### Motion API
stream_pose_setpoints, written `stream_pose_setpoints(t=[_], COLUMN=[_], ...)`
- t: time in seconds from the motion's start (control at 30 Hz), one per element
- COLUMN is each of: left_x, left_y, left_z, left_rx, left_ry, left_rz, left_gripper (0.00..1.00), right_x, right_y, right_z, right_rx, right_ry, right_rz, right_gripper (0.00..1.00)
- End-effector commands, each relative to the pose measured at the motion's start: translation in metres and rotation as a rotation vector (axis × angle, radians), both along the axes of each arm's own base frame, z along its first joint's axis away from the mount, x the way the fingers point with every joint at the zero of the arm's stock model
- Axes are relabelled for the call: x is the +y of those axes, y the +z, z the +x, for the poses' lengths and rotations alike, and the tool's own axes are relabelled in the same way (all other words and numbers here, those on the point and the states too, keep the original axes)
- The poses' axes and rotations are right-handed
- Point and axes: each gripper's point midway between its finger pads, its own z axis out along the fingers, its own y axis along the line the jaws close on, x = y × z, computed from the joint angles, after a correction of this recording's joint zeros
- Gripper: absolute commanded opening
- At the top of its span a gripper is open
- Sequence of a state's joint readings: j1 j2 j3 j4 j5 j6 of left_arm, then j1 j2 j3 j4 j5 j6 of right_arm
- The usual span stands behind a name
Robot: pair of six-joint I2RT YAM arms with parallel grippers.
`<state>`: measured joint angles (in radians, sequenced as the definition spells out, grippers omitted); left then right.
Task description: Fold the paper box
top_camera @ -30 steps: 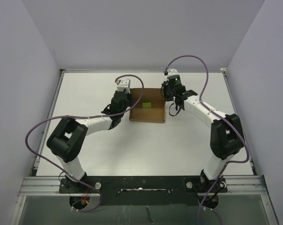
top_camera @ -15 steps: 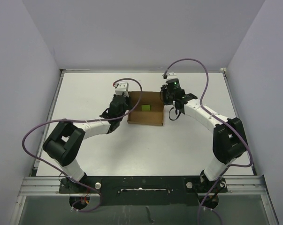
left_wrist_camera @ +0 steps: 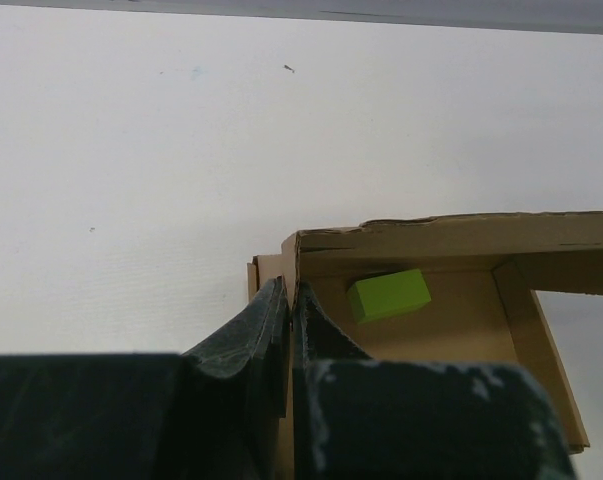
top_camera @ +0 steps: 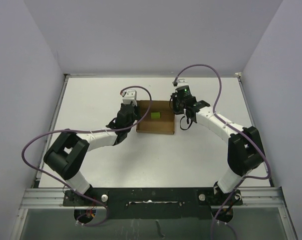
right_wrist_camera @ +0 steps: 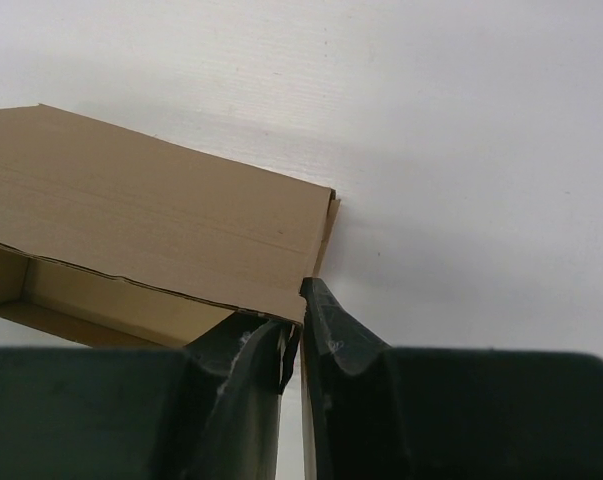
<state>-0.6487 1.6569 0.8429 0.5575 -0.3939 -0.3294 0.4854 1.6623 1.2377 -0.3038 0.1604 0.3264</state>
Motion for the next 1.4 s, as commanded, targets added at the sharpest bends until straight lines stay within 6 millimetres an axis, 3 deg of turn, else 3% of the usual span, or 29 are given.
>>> stream_pose_setpoints(t=[0.0,0.27,0.63,1.0,1.37], left_x=[-0.046,-0.049,-0.046,-0.039,-0.037], left_y=[0.032,0.033,0.030,0.014,-0.002], left_z=[-0.029,-0.029,-0.031,-0.051,-0.070], left_rx=[-0.033,-0.033,-0.018,0.001,-0.034], left_ry=[-0.189,-0.203,-0.220,-0.264,-0.321], left_rz=[-0.116,-0.108,-0.098,-0.088,-0.041], left_gripper=[0.00,0.00,0.00,0.00,0.00], right_x=[0.051,0.060,0.057,0.047,0.046], right_y=[0.013,0.022,0.014,-0.002,0.003], right_z=[-0.023,-0.019,-0.023,-0.042,-0.054], right_rx=[0.015,0.037,0.074,0.053,-0.024], right_ry=[0.147,0.153,0.162,0.242,0.328], right_rz=[0.152,0.222,0.211,0.103,0.043], right_gripper=[0.11,0.11,0.12,0.14,0.19])
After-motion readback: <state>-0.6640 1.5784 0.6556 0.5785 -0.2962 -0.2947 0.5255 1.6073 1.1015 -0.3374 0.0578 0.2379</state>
